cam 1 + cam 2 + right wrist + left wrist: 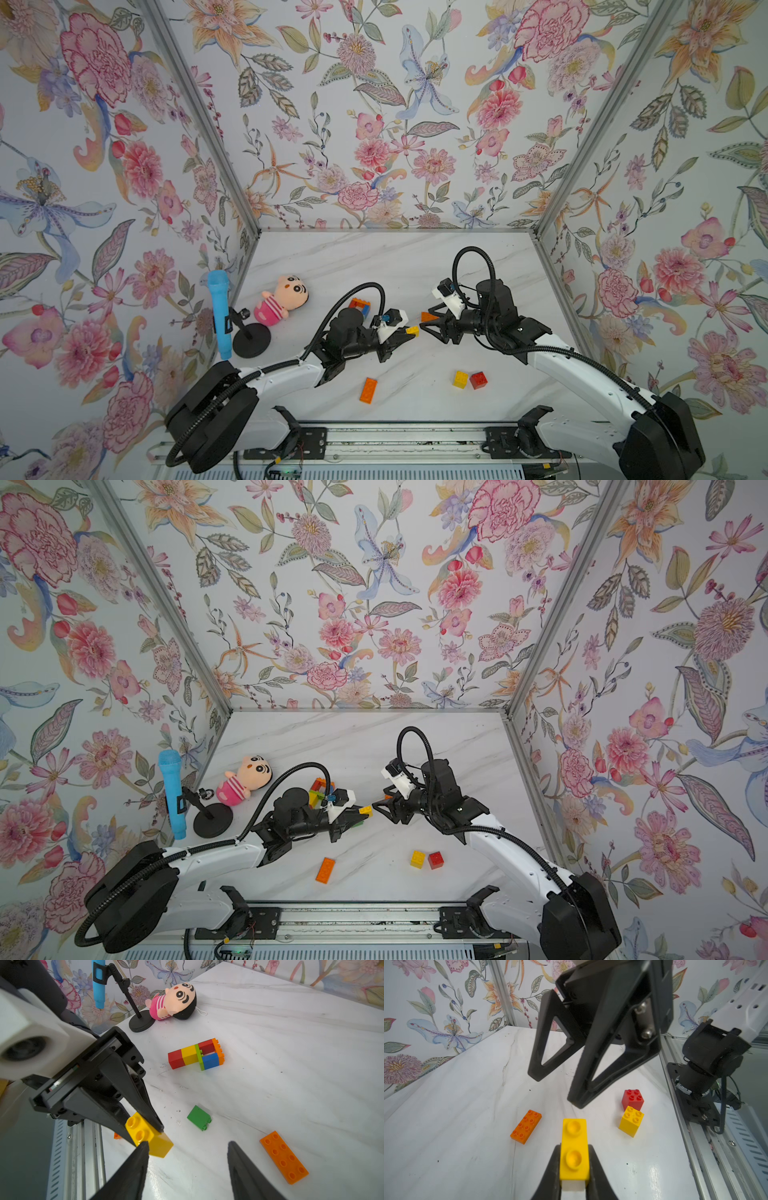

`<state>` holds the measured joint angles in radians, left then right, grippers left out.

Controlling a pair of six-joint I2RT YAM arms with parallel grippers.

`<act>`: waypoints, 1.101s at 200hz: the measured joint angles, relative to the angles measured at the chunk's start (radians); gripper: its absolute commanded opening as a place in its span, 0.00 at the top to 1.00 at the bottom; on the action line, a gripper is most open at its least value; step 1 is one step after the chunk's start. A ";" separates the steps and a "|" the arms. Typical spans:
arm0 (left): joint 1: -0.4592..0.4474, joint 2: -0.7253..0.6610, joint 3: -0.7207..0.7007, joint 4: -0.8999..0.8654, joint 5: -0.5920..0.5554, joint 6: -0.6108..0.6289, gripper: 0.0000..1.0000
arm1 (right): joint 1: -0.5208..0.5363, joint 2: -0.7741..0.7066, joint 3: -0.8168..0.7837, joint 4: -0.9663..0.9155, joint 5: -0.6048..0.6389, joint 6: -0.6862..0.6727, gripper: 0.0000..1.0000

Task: Assemble the letter p with lego
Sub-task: Adjust the lego brick.

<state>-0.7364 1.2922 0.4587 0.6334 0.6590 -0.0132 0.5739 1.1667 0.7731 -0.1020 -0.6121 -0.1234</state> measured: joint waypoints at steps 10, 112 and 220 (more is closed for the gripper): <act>0.012 -0.007 -0.022 0.004 0.031 0.009 0.97 | 0.013 0.010 0.011 -0.009 -0.022 -0.033 0.53; 0.108 0.026 -0.051 0.042 0.285 0.026 0.95 | 0.166 0.045 0.048 -0.140 -0.113 -0.204 0.64; 0.110 0.025 -0.059 0.056 0.359 0.025 0.93 | 0.173 0.055 0.065 -0.170 -0.056 -0.237 0.58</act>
<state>-0.6266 1.3174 0.3996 0.6891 1.0176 0.0120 0.7467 1.2221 0.8379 -0.2722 -0.6682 -0.3603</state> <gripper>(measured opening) 0.187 0.422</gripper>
